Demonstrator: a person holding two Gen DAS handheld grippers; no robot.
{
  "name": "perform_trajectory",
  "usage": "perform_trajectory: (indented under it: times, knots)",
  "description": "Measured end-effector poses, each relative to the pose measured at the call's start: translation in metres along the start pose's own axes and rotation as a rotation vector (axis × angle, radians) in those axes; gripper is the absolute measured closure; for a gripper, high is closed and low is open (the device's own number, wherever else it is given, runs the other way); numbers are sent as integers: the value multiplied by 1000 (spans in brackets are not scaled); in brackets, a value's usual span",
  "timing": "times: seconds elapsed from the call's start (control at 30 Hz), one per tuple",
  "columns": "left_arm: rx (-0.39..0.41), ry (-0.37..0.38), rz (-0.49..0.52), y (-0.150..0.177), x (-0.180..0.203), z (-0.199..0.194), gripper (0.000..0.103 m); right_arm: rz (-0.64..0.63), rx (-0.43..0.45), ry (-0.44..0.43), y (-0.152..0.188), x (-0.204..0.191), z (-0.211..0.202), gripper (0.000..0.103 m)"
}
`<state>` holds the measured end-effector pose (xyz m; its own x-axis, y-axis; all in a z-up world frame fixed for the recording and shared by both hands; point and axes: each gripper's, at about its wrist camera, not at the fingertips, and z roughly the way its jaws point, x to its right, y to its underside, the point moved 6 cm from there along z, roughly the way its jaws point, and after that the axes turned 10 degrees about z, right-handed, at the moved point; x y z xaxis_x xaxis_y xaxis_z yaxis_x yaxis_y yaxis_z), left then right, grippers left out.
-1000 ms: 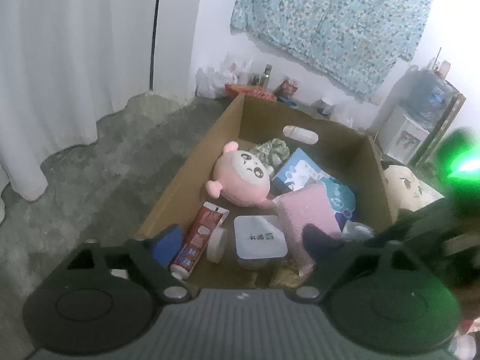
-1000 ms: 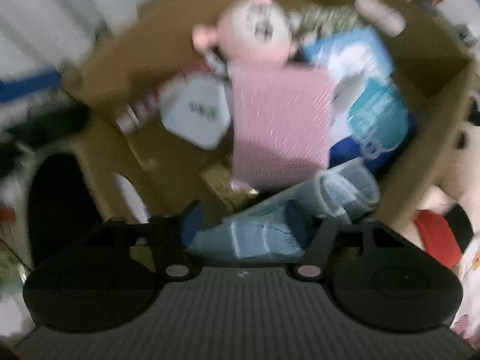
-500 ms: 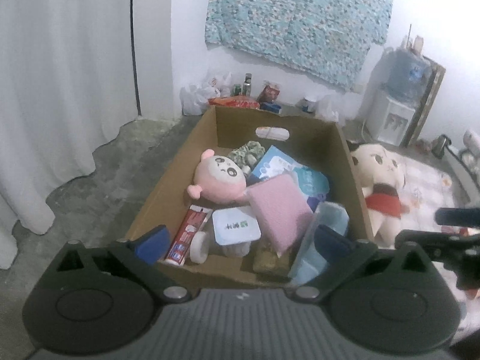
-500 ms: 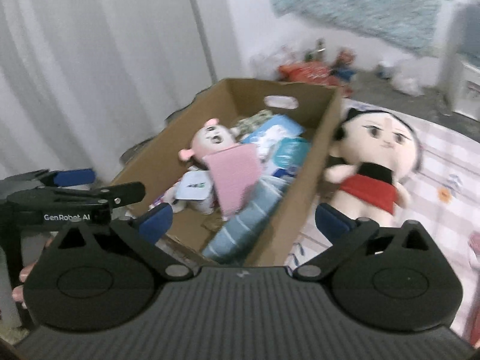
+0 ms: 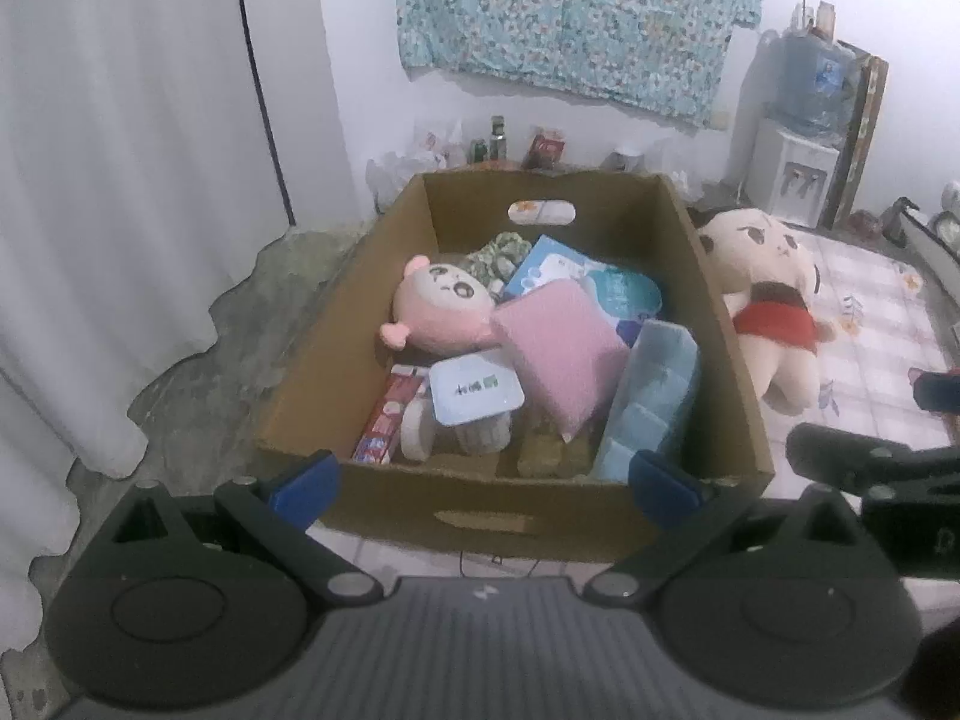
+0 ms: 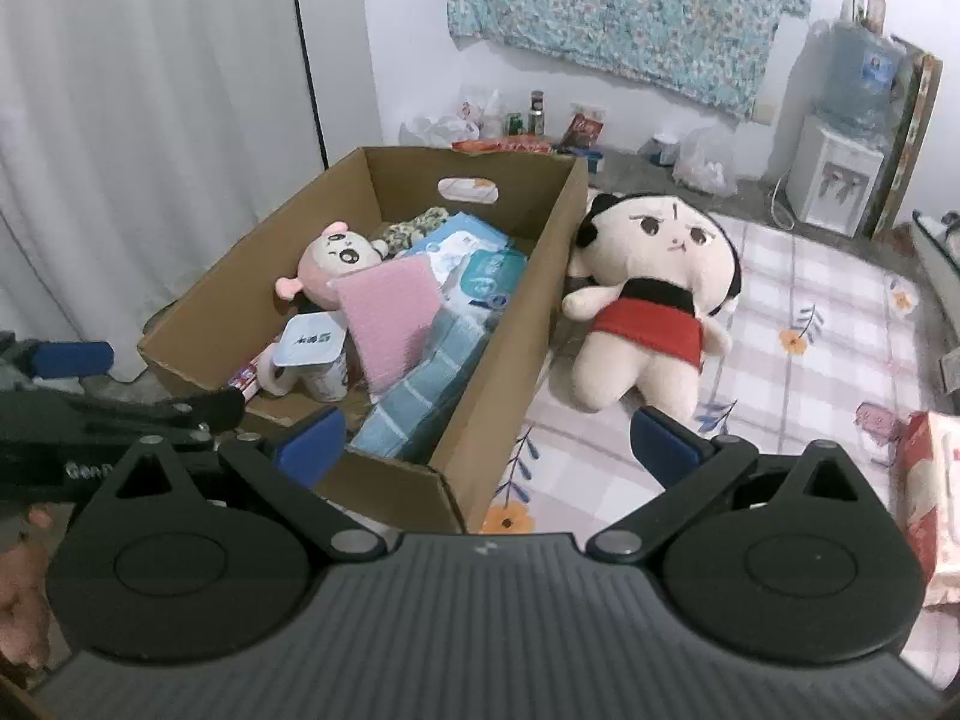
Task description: Organize soft objects
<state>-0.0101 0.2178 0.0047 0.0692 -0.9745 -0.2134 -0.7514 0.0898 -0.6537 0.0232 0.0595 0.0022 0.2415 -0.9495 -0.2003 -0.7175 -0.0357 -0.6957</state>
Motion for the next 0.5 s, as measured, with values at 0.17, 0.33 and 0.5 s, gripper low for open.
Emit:
perform_trajectory:
  times: [0.17,0.33,0.5]
  knots:
    - [-18,-14,-24,3,-3,0,0,16,-17,7,2,0,7,1]
    - [-32,-34,-25,2,-2,1,0,38,-33,16,3,4,11,1]
    - [-54,-40,-31,4,0,3,0,47,-39,22,5,7,15,1]
